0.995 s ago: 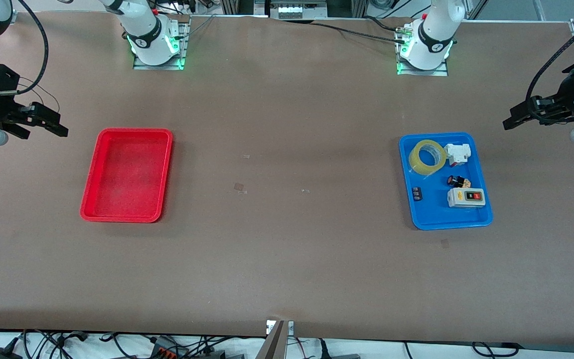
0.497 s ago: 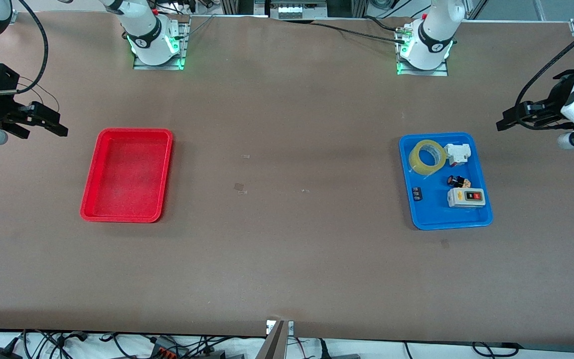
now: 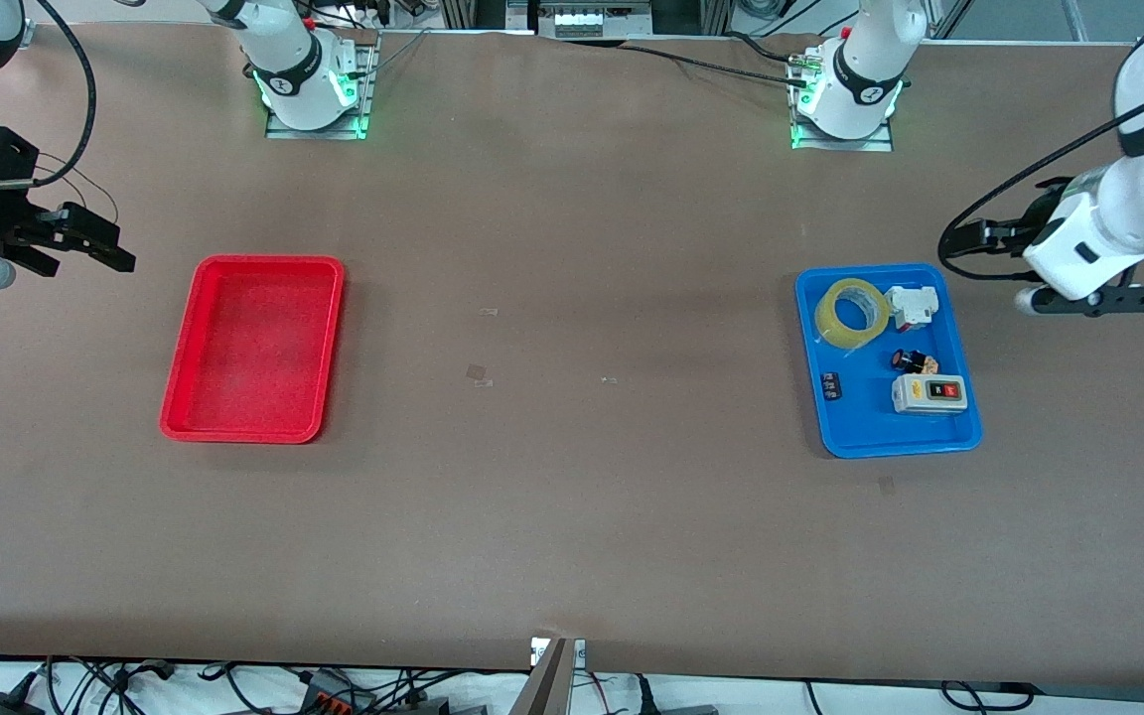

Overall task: Place and move tape with both arms
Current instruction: 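Lower the left gripper into the yellow tape roll's hole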

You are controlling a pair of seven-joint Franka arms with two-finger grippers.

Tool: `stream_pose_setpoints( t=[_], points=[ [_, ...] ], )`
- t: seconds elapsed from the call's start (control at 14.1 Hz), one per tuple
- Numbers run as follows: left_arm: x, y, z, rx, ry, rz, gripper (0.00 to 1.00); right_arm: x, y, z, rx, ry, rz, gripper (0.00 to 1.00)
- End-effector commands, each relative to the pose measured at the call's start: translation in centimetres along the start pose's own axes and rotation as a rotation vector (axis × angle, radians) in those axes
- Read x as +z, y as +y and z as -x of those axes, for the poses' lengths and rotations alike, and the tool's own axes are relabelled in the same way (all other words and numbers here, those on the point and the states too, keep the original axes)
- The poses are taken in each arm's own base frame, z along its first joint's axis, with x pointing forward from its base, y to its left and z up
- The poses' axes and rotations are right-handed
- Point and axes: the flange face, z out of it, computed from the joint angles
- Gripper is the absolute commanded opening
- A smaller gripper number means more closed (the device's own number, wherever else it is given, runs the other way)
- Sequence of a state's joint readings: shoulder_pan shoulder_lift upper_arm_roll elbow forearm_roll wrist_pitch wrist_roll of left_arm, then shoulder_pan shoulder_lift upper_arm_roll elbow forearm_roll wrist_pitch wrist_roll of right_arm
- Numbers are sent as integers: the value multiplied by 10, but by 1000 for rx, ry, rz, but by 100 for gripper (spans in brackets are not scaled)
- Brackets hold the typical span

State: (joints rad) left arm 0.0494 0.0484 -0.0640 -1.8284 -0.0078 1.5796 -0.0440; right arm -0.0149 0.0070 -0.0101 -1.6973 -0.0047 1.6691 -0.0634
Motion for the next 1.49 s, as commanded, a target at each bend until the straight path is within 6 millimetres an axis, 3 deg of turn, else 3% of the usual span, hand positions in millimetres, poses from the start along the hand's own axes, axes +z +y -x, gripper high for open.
stream_pose_setpoints(
  t=[0.0, 0.36, 0.78, 1.14, 1.42],
  points=[
    [47, -2, 5, 33, 41, 6, 100, -6, -1, -1, -18, 20, 0, 100],
    [138, 12, 7, 44, 122, 1, 100, -6, -5, -1, -23, 22, -2, 100],
    [217, 7, -1, 22, 125, 19, 100, -6, -5, -1, -23, 23, -1, 100],
    [253, 8, -18, -15, 132, 64, 100, -6, -5, -1, -23, 20, -2, 100],
    [259, 4, -23, -21, 123, 67, 100, -6, -5, -1, -21, 20, -2, 100]
  ],
)
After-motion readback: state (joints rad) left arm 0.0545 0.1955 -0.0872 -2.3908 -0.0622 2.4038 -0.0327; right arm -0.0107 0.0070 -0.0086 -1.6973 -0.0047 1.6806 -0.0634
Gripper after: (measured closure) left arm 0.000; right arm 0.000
